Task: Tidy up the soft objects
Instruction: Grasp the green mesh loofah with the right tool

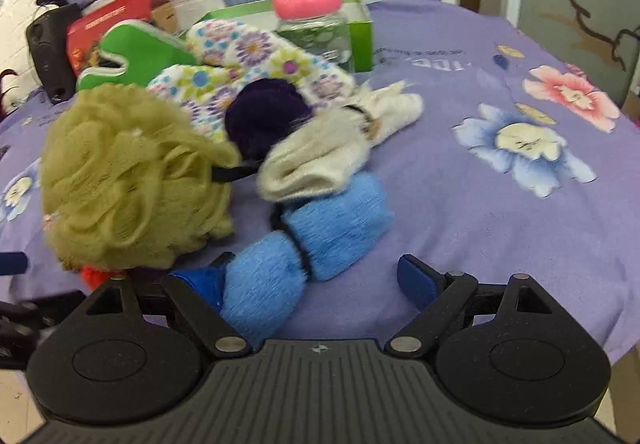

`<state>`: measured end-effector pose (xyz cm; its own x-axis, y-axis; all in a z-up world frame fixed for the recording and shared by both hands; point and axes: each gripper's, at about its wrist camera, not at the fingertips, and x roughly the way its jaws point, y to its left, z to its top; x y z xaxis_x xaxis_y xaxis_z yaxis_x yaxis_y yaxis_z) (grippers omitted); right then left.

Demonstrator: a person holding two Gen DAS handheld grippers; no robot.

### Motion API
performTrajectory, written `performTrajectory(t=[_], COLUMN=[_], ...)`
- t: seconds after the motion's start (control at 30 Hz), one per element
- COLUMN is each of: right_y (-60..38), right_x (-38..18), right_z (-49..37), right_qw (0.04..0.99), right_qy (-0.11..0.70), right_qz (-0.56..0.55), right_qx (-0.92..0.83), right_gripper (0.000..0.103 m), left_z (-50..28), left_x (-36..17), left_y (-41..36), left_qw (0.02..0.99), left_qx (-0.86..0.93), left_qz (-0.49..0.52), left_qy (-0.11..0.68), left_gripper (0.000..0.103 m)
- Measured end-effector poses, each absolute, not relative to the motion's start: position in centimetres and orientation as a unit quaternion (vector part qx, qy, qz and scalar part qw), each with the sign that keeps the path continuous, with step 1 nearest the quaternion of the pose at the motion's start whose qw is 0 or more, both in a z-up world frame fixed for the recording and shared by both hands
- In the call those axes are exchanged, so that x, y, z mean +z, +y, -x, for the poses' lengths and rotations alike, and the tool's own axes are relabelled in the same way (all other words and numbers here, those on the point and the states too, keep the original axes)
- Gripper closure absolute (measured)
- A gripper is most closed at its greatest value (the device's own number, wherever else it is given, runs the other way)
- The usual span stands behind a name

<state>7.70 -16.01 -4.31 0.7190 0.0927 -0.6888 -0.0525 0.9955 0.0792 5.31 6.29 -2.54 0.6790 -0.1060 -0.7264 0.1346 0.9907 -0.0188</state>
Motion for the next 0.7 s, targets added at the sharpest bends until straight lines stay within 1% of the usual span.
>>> performTrajectory(t=[0.13, 0.27, 0.4, 0.5, 0.7], right_y=[-18.1, -17.6, -17.5, -16.4, -11.1], right_x=[-3.9, -2.2, 1.2, 3.3, 2.7], right_z=[-9.2, -8.4, -5.5, -5.4, -8.2], right_qw=[0.922, 0.923, 0.943, 0.948, 0.929], right_qy=[0.377, 0.373, 0.318, 0.282, 0.315], right_qz=[-0.07, -0.073, -0.057, -0.068, -0.019], right_qx=[0.043, 0.065, 0.081, 0.13, 0.191], right_gripper=[0.029, 0.029, 0.029, 0.029, 0.029], left_z=[-5.8, -5.6, -5.4, -5.6, -5.2], left_x=[-0.2, 0.6, 0.3, 0.5, -0.2], left_y=[5.8, 4.4, 4.7, 5.3, 4.6], left_qw=[0.922, 0.924, 0.924, 0.924, 0.912], left_qx=[-0.12, -0.138, -0.133, -0.147, -0.204], left_qz=[0.0, -0.034, -0.076, -0.096, -0.163], left_qy=[0.367, 0.355, 0.351, 0.341, 0.315], left_gripper=[0.007, 0.007, 0.007, 0.007, 0.007])
